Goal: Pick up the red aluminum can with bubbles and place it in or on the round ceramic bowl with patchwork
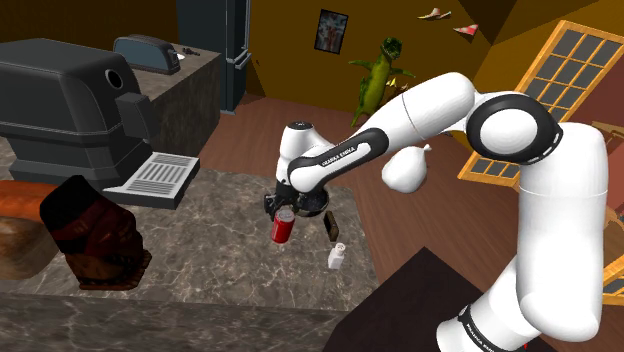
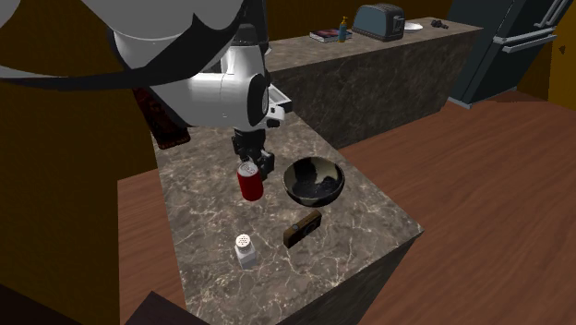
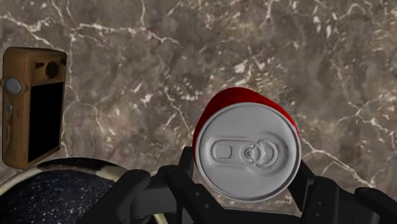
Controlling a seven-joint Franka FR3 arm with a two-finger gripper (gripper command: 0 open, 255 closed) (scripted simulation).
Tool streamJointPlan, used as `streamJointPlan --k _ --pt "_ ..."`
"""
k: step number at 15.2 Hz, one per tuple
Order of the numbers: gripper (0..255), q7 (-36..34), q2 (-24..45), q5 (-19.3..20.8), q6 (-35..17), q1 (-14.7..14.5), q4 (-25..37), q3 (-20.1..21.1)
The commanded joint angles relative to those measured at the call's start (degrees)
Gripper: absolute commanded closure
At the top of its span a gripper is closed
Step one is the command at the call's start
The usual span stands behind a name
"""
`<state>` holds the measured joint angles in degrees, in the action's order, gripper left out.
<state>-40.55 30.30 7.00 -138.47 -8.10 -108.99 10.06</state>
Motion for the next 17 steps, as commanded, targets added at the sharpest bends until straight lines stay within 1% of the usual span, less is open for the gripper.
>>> streamJointPlan --k 1,17 --pt "255 0.09 -0.92 -0.2 0.82 0.09 -0.08 0.15" --pt "255 1.34 -8.72 -2.24 10.33 0.94 1.74 1.32"
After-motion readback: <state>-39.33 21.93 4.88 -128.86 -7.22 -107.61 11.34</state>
